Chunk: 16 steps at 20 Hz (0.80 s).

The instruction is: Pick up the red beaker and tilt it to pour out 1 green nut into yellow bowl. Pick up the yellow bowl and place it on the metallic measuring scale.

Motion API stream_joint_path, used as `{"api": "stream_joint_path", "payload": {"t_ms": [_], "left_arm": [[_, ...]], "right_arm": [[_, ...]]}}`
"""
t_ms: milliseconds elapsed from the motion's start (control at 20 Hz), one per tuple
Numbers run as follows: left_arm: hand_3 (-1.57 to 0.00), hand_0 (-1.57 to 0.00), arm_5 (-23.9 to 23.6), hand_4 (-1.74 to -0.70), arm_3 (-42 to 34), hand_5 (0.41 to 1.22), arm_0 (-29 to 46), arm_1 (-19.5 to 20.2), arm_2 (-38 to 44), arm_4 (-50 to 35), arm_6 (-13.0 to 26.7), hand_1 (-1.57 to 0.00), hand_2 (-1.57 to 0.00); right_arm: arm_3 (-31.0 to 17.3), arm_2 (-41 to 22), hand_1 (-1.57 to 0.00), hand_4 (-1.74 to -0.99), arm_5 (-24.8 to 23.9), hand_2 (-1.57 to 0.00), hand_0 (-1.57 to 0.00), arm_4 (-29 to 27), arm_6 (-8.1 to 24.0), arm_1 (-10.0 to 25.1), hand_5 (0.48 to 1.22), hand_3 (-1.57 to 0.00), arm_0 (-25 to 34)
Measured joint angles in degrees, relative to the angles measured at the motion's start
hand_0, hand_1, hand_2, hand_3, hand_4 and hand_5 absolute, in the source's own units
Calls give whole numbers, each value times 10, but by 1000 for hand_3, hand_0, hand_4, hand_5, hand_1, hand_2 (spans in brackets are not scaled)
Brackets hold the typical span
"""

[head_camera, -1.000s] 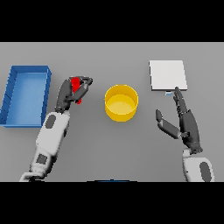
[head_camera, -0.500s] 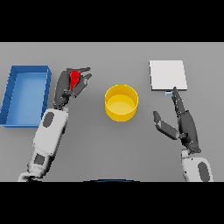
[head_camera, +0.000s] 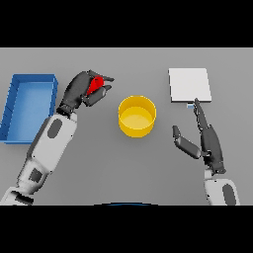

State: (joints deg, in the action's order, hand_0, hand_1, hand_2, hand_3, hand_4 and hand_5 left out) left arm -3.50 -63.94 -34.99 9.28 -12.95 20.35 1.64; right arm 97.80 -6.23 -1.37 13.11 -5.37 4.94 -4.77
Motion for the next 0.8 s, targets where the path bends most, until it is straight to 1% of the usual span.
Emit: {"api": "stream_joint_path", "payload": {"t_ms": [50,100,150,200,350,400,450,500,550,700,800], "left_arm": [[-1565,-1564,-1,-1734,1,1112,3,-2,-9,3,-2,-1565,-1565],[-1566,-1566,2,-1736,-3,1112,-8,13,-23,22,11,-1566,-1566],[-1567,-1567,3,-1737,-1,1112,-19,16,-41,41,20,-1567,-1567],[-1568,-1568,8,-1738,3,1123,-31,27,-65,69,27,-1568,-1568],[-1569,-1569,20,-1739,33,1152,-76,55,-134,148,26,-1569,-1569],[-1570,-1570,25,-1740,45,1166,-92,57,-153,170,31,-1570,-1570],[-1570,-1570,33,-1740,51,1177,-106,63,-169,185,29,-1570,-1570],[-1570,-1570,38,-1740,64,1186,-124,62,-185,203,33,-1570,-1570],[-1570,-1570,51,-1740,76,1193,-142,65,-201,216,28,-1570,-1570],[-1571,-1571,86,-1613,117,1206,-193,65,-256,260,8,-1571,-1571],[-1571,-1571,117,-1656,134,1212,-219,73,-291,285,1,-1571,-1571]], "right_arm": [[-3,1,1,-1248,0,1,1,-2,4,-1,711,1,4],[6,1,1,-1251,2,1,1,-4,7,0,714,1,2],[8,-5,1,-1254,1,1,1,2,6,-4,717,1,-3],[7,-6,1,-1260,0,1,1,8,5,-1,719,1,-7],[8,-4,1,-1267,2,1,1,-2,1,-6,721,1,-8],[1,-3,1,-1269,5,1,1,-4,5,-4,722,1,-4],[2,-3,1,-1268,5,1,1,-4,-1,-4,722,1,-5],[5,-2,1,-1268,6,1,1,-6,-1,-3,720,1,-5],[7,1,1,-1264,6,1,1,-10,-8,-2,717,1,-10],[6,-1,1,-1258,0,1,1,-7,0,-8,697,1,-1],[4,-3,1,-1245,-3,1,1,-1,-1,-10,679,1,-5]]}}
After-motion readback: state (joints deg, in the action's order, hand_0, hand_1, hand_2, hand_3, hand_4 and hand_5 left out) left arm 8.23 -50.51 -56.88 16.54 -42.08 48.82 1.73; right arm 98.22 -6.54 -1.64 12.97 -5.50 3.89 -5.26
